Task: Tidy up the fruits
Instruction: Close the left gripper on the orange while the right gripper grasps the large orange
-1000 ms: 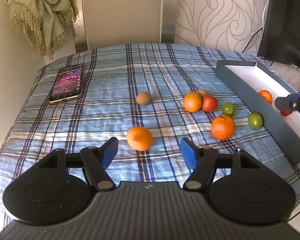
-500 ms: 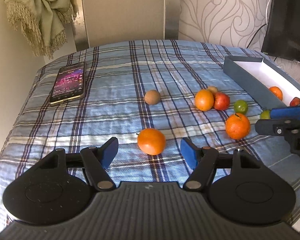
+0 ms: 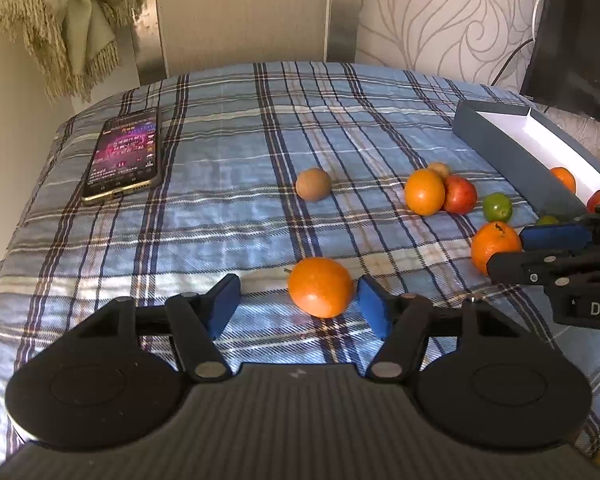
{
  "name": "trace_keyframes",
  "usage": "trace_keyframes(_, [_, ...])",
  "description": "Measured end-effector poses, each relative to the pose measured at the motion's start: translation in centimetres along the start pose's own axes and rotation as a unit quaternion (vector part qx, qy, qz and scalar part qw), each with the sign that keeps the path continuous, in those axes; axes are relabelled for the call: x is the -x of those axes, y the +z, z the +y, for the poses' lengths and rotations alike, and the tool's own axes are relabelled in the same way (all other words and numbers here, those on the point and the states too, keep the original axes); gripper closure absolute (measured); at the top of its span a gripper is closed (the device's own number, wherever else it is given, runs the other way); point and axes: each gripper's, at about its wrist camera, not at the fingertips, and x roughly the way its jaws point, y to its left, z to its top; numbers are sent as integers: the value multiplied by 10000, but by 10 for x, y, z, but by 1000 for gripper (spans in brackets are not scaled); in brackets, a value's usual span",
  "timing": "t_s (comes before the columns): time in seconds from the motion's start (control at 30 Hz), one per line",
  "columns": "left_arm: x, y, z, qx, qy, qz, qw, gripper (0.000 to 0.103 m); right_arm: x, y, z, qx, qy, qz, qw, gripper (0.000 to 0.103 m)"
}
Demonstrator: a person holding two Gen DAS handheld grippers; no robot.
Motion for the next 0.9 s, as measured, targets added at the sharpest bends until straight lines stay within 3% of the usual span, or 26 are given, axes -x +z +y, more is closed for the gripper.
trace_keyframes(0.37, [-2,1,1,-140,-165,-86,9997,47,-6,0,6,104,-79,67,9999,62])
trace_keyframes(0.57, [0,0,1,-158,-295,-105,9994,60,-5,0,7,118,-77,65,9999,64])
trace_keyframes(0.9, [6,-2,1,-77,-279,-116,9995,61,11,-1,4,42,-44,-81,9999,64])
